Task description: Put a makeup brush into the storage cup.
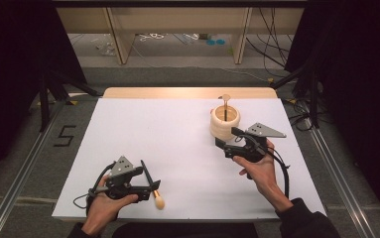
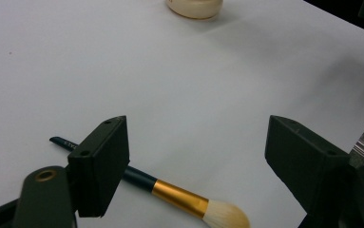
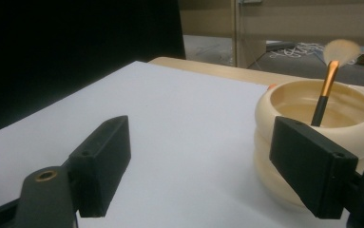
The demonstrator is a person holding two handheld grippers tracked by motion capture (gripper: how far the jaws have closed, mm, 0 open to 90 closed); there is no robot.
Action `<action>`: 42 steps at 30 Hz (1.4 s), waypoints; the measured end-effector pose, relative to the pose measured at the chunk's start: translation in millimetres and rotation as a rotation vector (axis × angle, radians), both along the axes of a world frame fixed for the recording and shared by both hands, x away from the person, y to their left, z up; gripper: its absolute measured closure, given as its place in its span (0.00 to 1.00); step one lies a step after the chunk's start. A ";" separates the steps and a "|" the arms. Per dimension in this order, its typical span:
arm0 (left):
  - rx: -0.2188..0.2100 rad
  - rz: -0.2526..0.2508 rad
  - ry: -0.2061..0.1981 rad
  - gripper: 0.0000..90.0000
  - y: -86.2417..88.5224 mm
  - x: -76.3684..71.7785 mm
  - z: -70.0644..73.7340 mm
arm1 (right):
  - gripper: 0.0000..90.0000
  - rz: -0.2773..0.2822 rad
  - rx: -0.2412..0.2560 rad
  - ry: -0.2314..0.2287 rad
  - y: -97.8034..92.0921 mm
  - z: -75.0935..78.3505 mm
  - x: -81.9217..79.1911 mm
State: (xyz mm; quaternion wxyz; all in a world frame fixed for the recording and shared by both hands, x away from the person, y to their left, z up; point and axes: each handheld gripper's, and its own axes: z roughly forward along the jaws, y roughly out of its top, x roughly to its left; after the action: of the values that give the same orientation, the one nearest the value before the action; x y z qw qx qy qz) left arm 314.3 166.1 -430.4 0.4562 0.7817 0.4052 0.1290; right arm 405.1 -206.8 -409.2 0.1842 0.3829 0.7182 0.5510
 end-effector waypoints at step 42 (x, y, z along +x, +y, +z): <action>0.057 0.007 0.047 0.24 0.8 1.5 -3.7 | 0.24 0.069 -0.069 0.025 -4.5 -17.3 -47.8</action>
State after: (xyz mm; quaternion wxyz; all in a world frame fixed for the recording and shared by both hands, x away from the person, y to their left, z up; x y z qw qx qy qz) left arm 315.8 166.8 -434.1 0.4236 0.7958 0.4147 0.1236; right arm 357.3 -211.3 -426.4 0.1693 0.3581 0.7518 0.5272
